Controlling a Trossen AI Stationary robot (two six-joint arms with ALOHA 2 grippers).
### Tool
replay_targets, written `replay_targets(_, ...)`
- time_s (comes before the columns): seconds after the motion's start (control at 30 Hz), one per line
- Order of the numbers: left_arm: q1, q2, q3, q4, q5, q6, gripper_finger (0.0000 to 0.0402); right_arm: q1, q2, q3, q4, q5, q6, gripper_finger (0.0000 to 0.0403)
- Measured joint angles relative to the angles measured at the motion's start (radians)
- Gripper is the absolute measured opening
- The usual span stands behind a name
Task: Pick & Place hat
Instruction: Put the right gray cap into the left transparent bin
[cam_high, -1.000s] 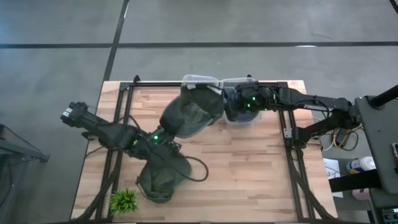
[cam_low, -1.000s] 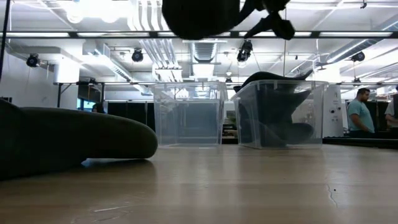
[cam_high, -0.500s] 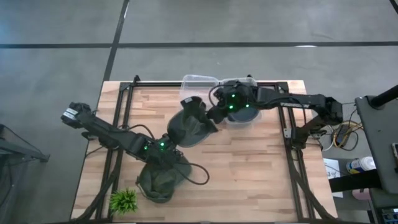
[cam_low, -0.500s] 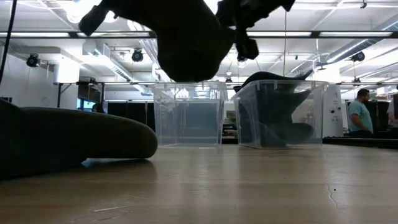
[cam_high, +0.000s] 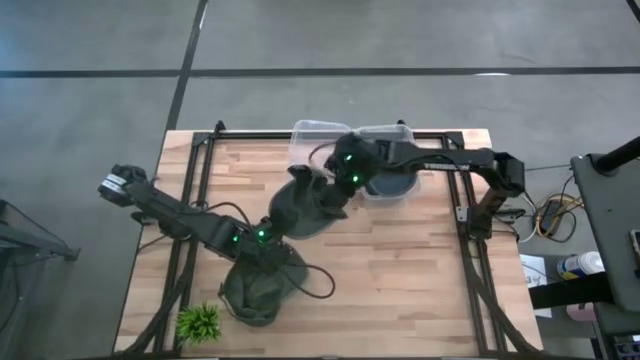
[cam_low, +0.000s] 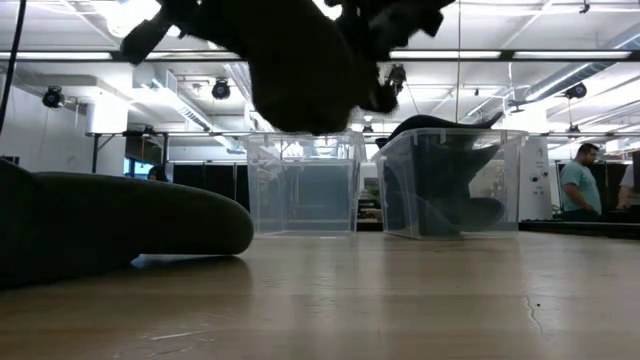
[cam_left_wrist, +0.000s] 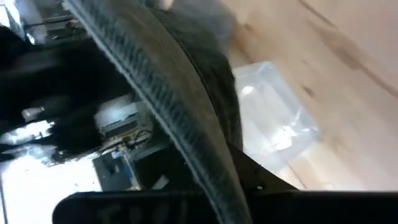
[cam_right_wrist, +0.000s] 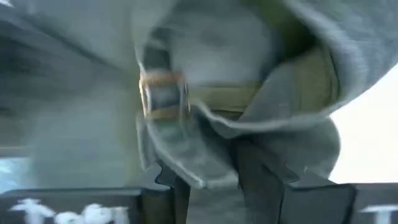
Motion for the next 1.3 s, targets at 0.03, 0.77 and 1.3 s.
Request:
replay_targets(0.03, 0.000, 0.000, 0.013, 0.001, -0.009, 0.000, 0.0009, 0.001, 0.018, -0.001, -0.039, 0.003, -0.011, 0.0114)
replay_targets(0.77, 0.009, -0.005, 0.081, 0.007, -0.040, 0.003, 0.0009, -0.161, -0.325, -0.001, -0.195, 0.263, -0.040, 0.0109)
replay_targets(1.3, 0.037, 0.021, 0.078, 0.154, -0.015, 0.028, 0.0009, -0.013, -0.024, 0.019, 0.032, -0.032, 0.007, 0.0109)
